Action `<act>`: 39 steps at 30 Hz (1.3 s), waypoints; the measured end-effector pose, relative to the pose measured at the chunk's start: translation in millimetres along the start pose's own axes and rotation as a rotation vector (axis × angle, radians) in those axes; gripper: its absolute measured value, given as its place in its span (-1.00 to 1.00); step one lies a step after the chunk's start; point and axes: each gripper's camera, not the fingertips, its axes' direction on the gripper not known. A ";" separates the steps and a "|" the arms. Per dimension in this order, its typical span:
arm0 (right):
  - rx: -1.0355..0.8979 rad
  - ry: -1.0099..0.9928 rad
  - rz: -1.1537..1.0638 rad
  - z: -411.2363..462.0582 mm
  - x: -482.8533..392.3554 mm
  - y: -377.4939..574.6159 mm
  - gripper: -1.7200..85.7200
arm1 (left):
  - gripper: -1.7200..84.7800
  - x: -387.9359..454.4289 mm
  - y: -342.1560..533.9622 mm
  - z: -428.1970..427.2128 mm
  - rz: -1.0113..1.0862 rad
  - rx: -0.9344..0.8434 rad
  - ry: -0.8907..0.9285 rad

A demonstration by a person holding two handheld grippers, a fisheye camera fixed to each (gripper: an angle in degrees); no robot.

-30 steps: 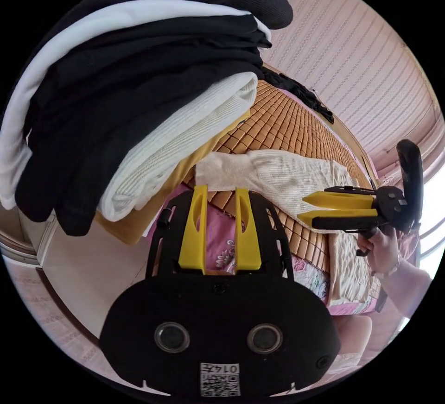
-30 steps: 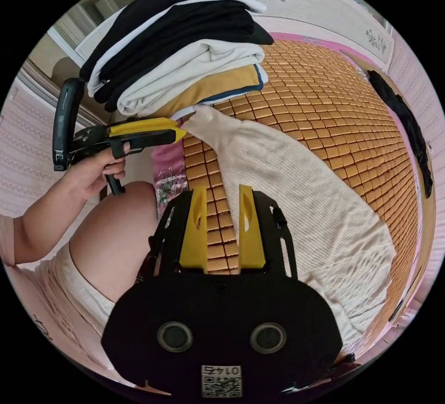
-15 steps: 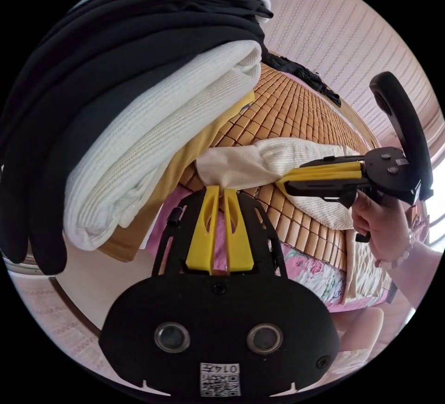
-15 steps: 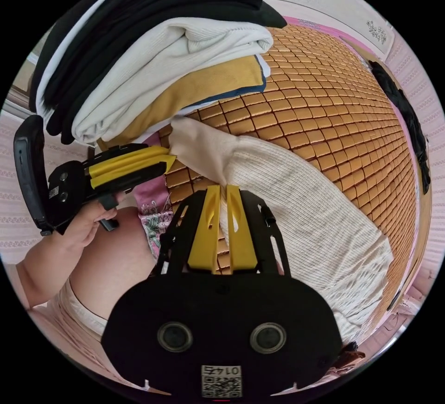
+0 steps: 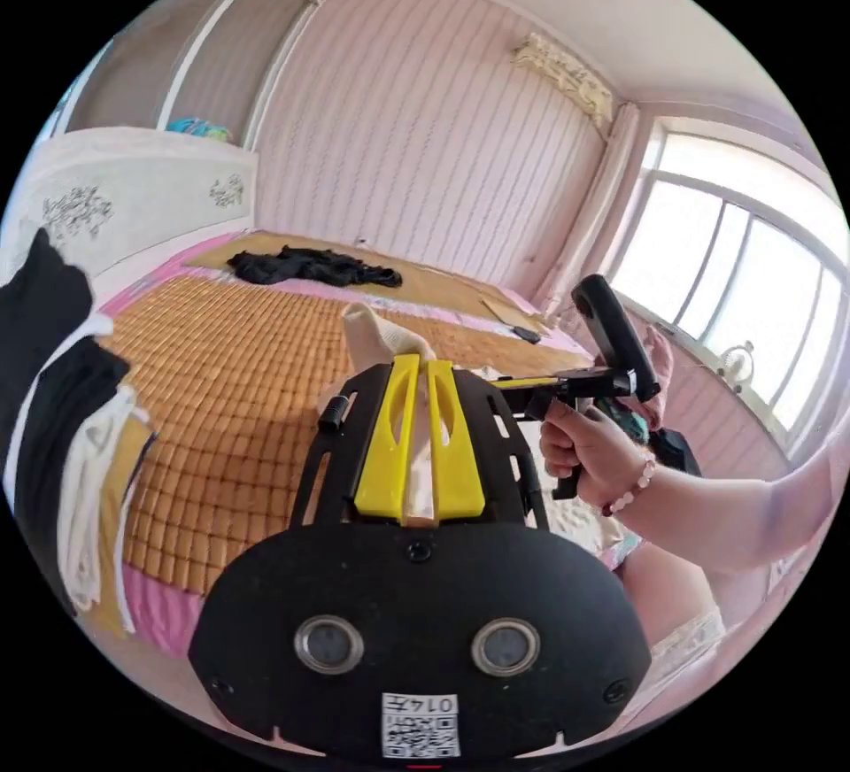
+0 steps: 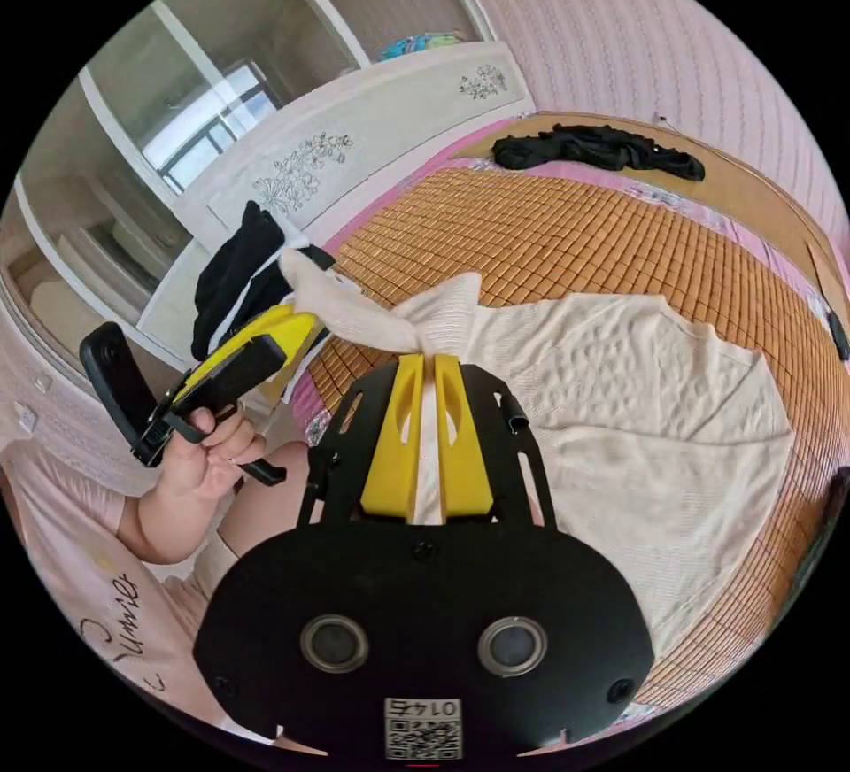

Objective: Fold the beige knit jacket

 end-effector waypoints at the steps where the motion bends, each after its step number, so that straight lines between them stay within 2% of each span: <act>1: 0.046 0.012 0.074 -30.8 23.0 15.3 -0.91 | -0.95 13.7 -3.0 11.2 0.018 -0.008 0.050; 3: 0.086 0.073 0.190 -67.7 58.7 42.4 -0.90 | -0.89 58.3 -0.1 55.6 0.058 -0.062 0.216; 6: 0.061 0.288 0.425 -99.8 123.5 100.7 -0.83 | -0.84 80.5 34.3 89.6 0.019 -0.200 0.388; 8: -0.055 0.320 0.610 -108.8 171.5 151.3 -0.71 | -0.83 83.4 63.4 93.7 0.058 -0.281 0.364; 11: -0.075 0.224 0.708 -124.7 197.3 195.2 -0.69 | -0.84 61.0 102.2 91.9 0.070 -0.410 0.233; 15: -0.065 0.275 0.672 -144.2 200.9 203.0 -0.73 | -0.84 7.0 115.1 84.0 -0.042 -0.480 0.064; 18: -0.043 0.349 0.558 -157.3 197.0 179.8 -0.74 | -0.82 -14.8 104.8 91.0 -0.059 -0.495 -0.035; 20: -0.049 0.392 0.462 -159.3 195.0 153.2 -0.75 | -0.81 -16.0 97.2 105.0 -0.071 -0.515 -0.002; 24: -0.055 0.374 0.419 -159.0 205.2 118.4 -0.75 | -0.81 23.1 90.7 157.1 0.022 -0.566 0.093; 26: -0.127 0.423 0.399 -149.6 214.5 101.0 -0.74 | -0.81 44.8 94.3 184.2 0.069 -0.604 0.126; 28: -0.205 0.529 0.390 -136.9 221.7 97.2 -0.73 | -0.81 61.1 100.1 207.5 0.120 -0.626 0.116; 30: -0.282 0.553 0.376 -128.6 229.2 102.2 -0.74 | -0.81 68.0 114.9 233.9 0.177 -0.683 0.023; 31: -0.229 0.551 0.356 -139.8 225.9 107.2 -0.79 | -0.81 66.6 120.3 240.1 0.178 -0.709 0.008; 34: -0.115 0.481 0.308 -179.5 212.1 125.1 -0.91 | -0.84 55.6 127.8 239.0 0.112 -0.641 0.032; 37: 0.009 0.440 0.252 -223.0 190.8 157.4 -0.94 | -0.85 51.7 126.9 241.9 0.096 -0.646 0.058; 39: -0.005 0.388 0.250 -234.6 189.8 182.2 -0.93 | -0.84 49.8 125.7 244.1 0.082 -0.648 0.074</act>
